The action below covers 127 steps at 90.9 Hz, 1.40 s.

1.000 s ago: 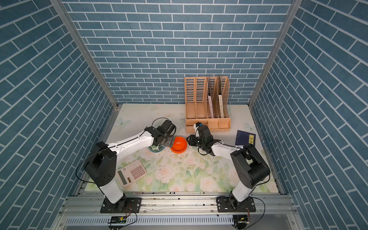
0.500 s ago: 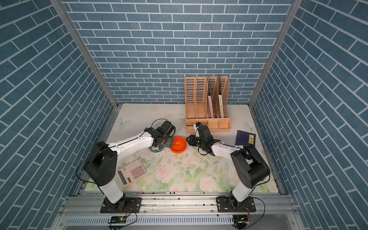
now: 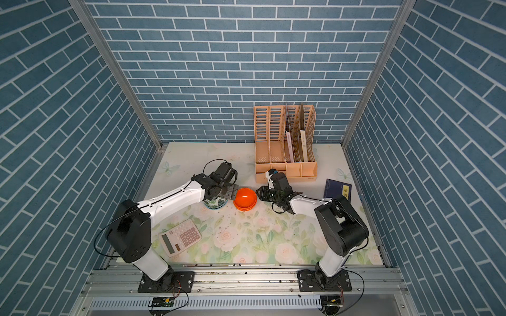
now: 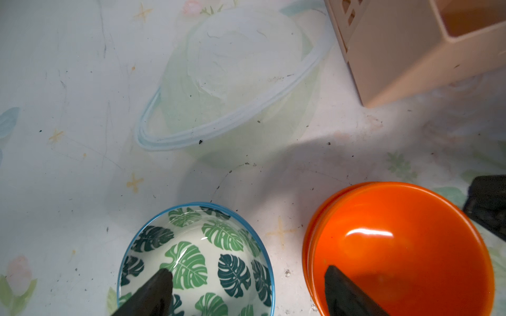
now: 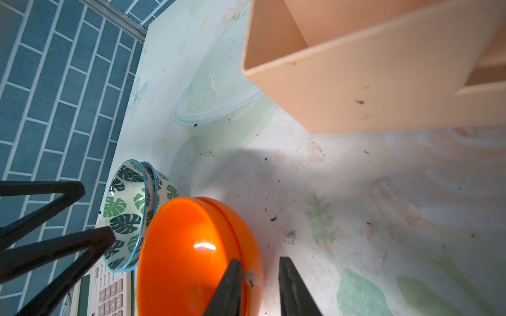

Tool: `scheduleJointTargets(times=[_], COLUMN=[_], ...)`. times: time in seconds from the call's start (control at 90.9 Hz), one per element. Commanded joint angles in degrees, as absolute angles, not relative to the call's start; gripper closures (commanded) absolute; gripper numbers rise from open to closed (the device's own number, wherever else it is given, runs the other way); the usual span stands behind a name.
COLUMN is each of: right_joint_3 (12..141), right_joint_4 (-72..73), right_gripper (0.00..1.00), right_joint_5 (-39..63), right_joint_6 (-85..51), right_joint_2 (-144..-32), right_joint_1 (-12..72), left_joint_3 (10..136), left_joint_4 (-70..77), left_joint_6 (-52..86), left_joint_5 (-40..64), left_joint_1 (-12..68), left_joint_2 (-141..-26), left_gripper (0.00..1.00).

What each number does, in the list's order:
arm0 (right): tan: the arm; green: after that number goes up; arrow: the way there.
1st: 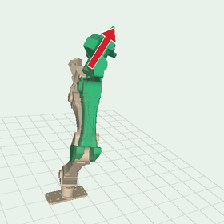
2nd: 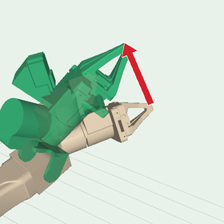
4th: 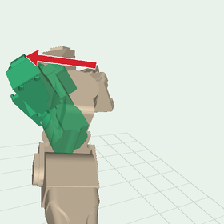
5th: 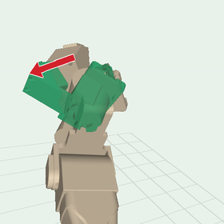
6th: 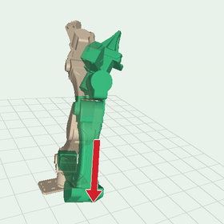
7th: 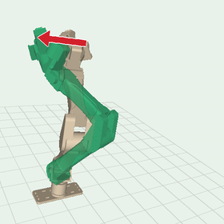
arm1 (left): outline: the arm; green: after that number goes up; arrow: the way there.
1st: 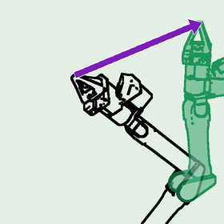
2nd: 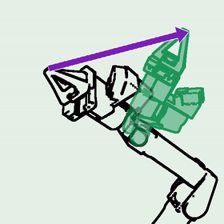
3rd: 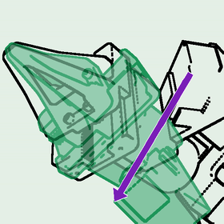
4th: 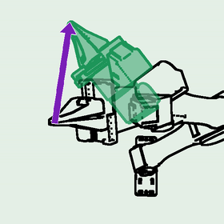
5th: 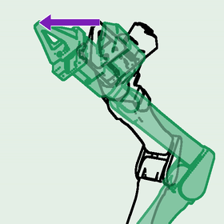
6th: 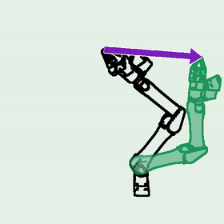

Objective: Stack the bowls
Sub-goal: Place the bowl on the bowl.

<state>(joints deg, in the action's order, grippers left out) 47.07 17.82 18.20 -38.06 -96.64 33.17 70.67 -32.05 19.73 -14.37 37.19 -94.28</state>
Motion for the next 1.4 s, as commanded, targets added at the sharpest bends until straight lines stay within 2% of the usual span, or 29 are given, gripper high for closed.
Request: scheduleJointTargets(times=[0.0, 0.55, 0.891, 1.089, 1.386], right_joint_3=[45.3, 42.7, 41.6, 40.4, 39.0], right_joint_4=[23.1, 32.4, 33.6, 34.5, 36.0], right_gripper=[0.73, 0.78, 0.90, 1.00, 1.00], right_joint_5=[20.6, 25.8, 26.4, 26.1, 25.8], right_joint_6=[-41.0, -47.8, -49.0, -49.4, -49.7], right_joint_2=[-97.6, -101.2, -100.9, -100.8, -99.3], right_joint_1=[32.1, 31.7, 31.6, 31.5, 30.4], left_joint_3=[71.4, 71.2, 71.0, 71.2, 71.7], left_joint_4=[-32.1, -33.0, -32.6, -32.6, -32.9], left_joint_6=[20.3, 20.3, 20.0, 19.8, 19.8], left_joint_5=[-14.0, -14.7, -14.2, -14.2, -14.3], left_joint_1=[36.4, 34.9, 34.1, 33.8, 33.6], left_joint_2=[-92.4, -90.2, -90.0, -90.0, -89.9], left_gripper=[0.10, 0.10, 0.10, 0.10, 0.10])
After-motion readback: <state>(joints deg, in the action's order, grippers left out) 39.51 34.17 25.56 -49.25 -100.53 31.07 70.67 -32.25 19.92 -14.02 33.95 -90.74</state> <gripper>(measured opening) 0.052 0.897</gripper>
